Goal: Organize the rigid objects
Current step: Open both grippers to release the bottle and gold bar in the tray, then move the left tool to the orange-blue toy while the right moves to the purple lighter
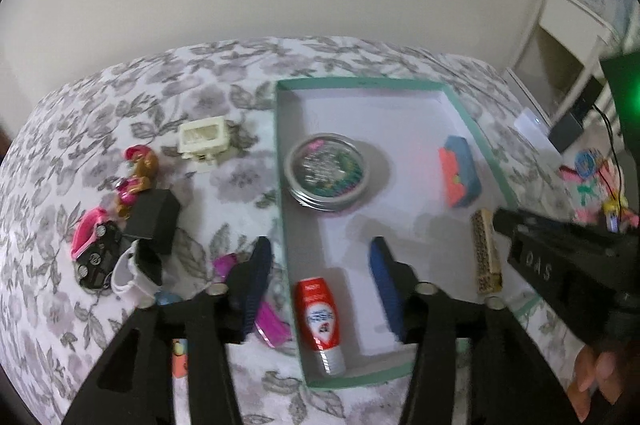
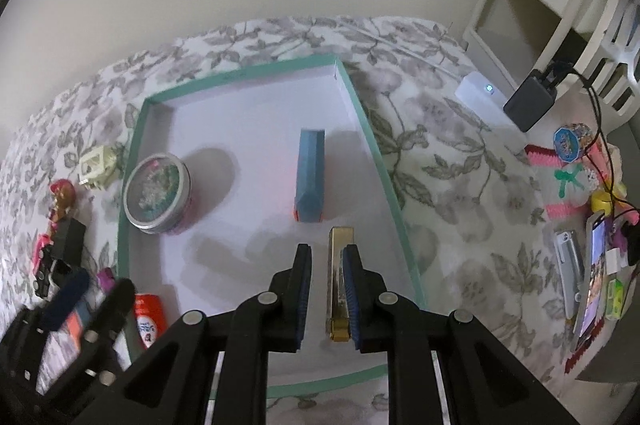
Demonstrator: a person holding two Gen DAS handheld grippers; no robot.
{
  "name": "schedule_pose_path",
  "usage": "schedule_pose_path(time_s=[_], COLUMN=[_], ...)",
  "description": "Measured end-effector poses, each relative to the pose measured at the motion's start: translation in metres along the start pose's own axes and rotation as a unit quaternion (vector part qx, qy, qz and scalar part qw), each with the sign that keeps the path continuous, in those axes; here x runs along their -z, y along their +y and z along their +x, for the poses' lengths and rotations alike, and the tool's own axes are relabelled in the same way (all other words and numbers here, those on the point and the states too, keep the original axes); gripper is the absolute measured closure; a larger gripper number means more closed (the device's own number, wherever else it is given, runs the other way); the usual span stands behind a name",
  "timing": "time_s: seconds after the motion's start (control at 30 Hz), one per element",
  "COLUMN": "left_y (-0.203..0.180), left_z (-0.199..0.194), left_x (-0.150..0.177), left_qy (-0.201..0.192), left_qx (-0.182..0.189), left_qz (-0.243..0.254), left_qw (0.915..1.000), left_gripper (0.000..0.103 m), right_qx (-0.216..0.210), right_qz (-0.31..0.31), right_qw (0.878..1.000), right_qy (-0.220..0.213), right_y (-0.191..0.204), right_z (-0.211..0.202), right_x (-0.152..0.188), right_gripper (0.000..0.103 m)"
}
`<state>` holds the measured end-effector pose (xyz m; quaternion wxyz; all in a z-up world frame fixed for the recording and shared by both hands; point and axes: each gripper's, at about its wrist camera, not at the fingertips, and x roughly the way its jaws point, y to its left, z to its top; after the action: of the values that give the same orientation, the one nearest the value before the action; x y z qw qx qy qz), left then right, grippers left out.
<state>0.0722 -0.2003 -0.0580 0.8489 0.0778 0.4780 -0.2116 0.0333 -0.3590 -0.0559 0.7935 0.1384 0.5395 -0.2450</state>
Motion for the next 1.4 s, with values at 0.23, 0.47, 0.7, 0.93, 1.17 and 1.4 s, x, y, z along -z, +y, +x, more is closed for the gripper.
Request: schedule_pose_path(time_s=[0.23, 0.47, 0.7, 0.93, 1.17, 1.4], left_y=[0.03, 0.047, 0.072, 0.096, 0.107, 0.111], left_z=[0.006, 0.003, -0.001, 0.001, 0.005, 0.003], left_x=[-0.002, -0.003, -0.002, 0.001, 0.005, 0.004], left_qy=[0.012, -0.002, -0.013, -0.015, -0.006, -0.011], left_qx=[0.001, -0.024, -0.041, -0.058, -0.07, -0.071], left_qz=[-0.067, -0.101, -0.149, -0.194, -0.212, -0.219], left_qw=[0.9977, 0.9946, 0.9879, 0.9791, 0.9747, 0.9731], left_gripper=[0.043, 0.02, 0.009, 0.0, 0.0, 0.0], right_qx=[-0.001, -0.002, 0.0, 0.0, 0.001, 0.011], right_qz=[-0.012, -0.02, -0.029, -0.028, -0.026, -0.023], right_qw=[1.0, 1.0, 1.0, 1.0, 1.0, 1.0], right_qy=[0.009, 0.008, 0.002, -0.004, 0.0, 0.0], right_y=[0.006, 0.011, 0.014, 0.015, 0.015, 0.012], right_z=[0.006, 0.009, 0.01, 0.011, 0.016, 0.018], right_x=[0.004, 0.005, 0.005, 0.005, 0.006, 0.006], right_gripper=[0.084, 0.044, 0.024, 0.009, 0.0, 0.0])
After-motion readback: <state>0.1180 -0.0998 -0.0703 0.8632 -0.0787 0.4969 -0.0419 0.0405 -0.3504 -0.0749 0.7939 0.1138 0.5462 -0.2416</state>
